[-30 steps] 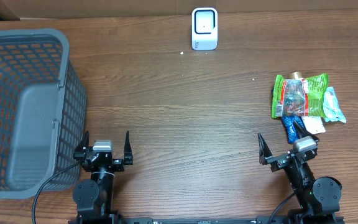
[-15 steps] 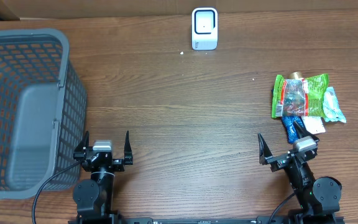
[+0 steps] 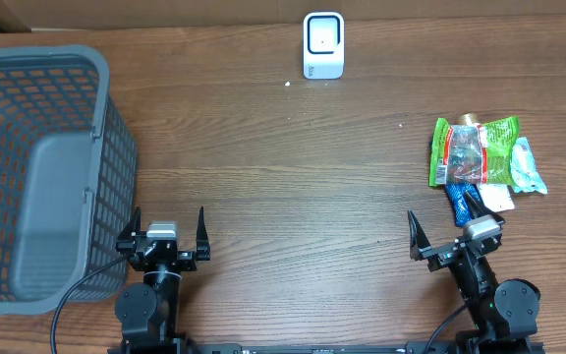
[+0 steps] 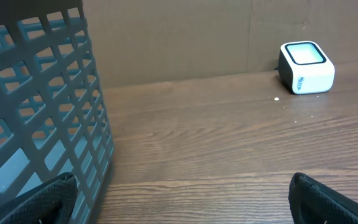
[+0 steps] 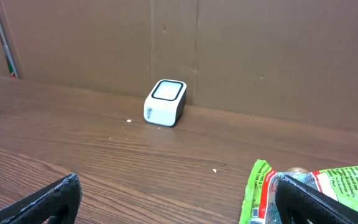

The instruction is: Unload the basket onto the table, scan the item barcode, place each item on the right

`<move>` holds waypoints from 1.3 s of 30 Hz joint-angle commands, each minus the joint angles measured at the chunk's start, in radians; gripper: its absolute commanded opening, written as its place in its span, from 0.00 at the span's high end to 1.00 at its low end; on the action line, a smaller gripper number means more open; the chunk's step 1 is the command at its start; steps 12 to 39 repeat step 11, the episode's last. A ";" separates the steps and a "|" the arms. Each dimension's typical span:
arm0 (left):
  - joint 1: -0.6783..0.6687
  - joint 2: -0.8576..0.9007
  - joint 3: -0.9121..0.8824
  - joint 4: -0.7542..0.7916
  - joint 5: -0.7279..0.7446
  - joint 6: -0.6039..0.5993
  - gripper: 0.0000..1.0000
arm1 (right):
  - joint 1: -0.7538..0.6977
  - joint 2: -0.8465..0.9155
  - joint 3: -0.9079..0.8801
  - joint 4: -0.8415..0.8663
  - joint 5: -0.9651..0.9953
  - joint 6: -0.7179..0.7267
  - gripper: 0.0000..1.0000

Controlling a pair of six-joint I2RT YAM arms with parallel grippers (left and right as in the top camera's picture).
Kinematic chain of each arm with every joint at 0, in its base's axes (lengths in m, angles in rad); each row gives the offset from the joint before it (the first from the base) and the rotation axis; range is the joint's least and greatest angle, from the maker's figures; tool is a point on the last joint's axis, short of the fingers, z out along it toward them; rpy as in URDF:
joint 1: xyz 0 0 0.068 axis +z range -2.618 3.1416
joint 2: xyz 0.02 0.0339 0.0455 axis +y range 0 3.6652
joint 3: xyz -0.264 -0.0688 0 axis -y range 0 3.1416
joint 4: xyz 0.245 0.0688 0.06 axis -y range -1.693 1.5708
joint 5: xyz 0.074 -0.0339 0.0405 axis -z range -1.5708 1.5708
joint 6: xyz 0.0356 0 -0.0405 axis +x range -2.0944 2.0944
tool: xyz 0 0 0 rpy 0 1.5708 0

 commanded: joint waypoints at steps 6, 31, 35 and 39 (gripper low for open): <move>0.012 -0.013 -0.010 0.008 0.010 0.019 0.01 | 0.005 -0.010 -0.010 0.006 0.010 0.004 0.00; 0.012 -0.013 -0.010 0.008 0.010 0.019 0.00 | 0.005 -0.010 -0.010 0.006 0.010 0.004 0.00; 0.012 -0.013 -0.010 0.008 0.010 0.019 0.00 | 0.005 -0.010 -0.010 0.006 0.010 0.004 0.00; 0.012 -0.013 -0.010 0.008 0.010 0.019 0.00 | 0.005 -0.010 -0.010 0.006 0.010 0.004 0.00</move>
